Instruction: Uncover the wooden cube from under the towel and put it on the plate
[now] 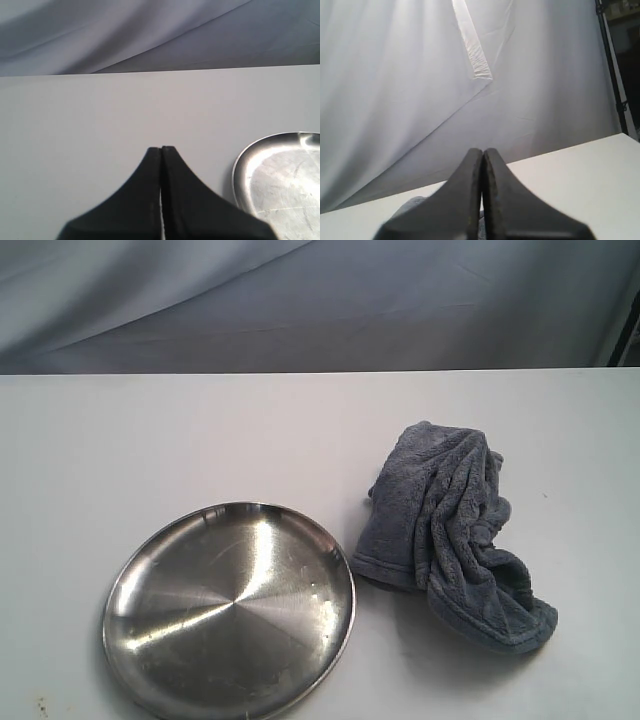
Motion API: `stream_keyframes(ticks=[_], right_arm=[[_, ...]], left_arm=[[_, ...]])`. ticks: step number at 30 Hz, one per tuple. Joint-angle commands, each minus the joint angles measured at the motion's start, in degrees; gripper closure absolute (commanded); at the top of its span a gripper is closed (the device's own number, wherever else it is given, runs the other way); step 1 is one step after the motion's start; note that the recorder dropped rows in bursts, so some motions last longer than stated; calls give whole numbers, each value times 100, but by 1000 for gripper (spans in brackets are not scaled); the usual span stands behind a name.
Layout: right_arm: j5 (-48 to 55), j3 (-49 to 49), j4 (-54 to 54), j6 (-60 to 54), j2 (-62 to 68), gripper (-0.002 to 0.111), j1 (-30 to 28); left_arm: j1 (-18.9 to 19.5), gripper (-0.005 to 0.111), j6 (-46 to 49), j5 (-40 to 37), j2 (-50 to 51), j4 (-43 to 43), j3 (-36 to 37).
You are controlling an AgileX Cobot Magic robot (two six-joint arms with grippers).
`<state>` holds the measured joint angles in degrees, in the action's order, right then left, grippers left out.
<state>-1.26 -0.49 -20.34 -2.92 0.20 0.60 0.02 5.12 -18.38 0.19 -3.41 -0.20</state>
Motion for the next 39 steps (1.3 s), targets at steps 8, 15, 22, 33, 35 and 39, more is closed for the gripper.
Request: stream_keyframes(ticks=[8,15,22,33,35,39], right_arm=[[2683,-2869,-26,-1719,1435,108,11],[3577,-3564,-1637,-3403,3571,108,52],[3721,-3564,-2226,-4202,4631,108,670],[2946,-3596,-1404,-3770,5706,108,1477],[3010,-3706,-805,-3087,5887,108,1503],[3017,-3900,460,-1576,6114,108,1677]], left_arm=[[6,107,-12,64,-19,-33,20],[6,107,-12,64,-19,-33,20],[6,107,-12,64,-19,-33,20],[6,107,-12,64,-19,-33,20],[6,107,-12,64,-19,-33,20],[6,107,-12,64,-19,-33,20]])
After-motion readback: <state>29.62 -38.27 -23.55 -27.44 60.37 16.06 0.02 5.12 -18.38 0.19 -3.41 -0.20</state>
